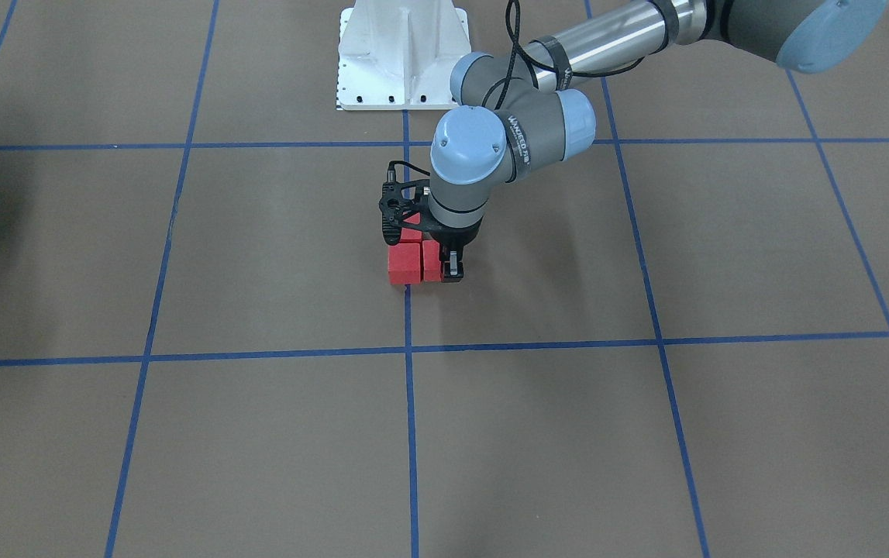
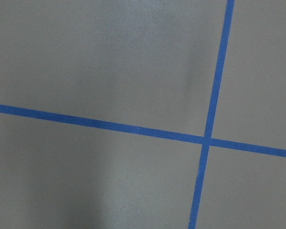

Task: Form red blocks into L shape at center
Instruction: 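Lower the cube beside the farther center cube, on the left gripper's side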

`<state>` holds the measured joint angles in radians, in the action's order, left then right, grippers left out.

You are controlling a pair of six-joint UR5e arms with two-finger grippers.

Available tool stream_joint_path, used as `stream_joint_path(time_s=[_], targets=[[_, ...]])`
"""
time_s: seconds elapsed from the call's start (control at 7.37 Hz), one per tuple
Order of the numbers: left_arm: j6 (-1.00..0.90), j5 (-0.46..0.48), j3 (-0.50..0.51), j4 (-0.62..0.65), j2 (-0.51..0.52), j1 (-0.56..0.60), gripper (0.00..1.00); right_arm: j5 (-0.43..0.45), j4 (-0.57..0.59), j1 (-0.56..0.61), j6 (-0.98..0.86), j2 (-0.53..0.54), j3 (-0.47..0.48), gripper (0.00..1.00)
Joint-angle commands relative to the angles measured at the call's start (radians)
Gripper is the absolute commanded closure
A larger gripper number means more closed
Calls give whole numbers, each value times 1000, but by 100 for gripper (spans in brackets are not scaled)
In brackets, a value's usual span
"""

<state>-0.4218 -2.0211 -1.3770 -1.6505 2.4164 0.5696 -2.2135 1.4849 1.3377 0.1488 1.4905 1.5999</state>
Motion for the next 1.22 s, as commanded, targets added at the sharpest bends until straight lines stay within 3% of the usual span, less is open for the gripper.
stream_joint_path(time_s=[0.0, 0.81, 1.09], targets=[[0, 5, 4, 0, 3, -4, 55, 0, 0, 0, 0, -1, 0, 0], [0, 5, 6, 0, 0, -7, 37, 0, 0, 0, 0, 1, 0, 0], [-2, 5, 4, 0, 0, -7, 18, 0, 0, 0, 0, 1, 0, 0]])
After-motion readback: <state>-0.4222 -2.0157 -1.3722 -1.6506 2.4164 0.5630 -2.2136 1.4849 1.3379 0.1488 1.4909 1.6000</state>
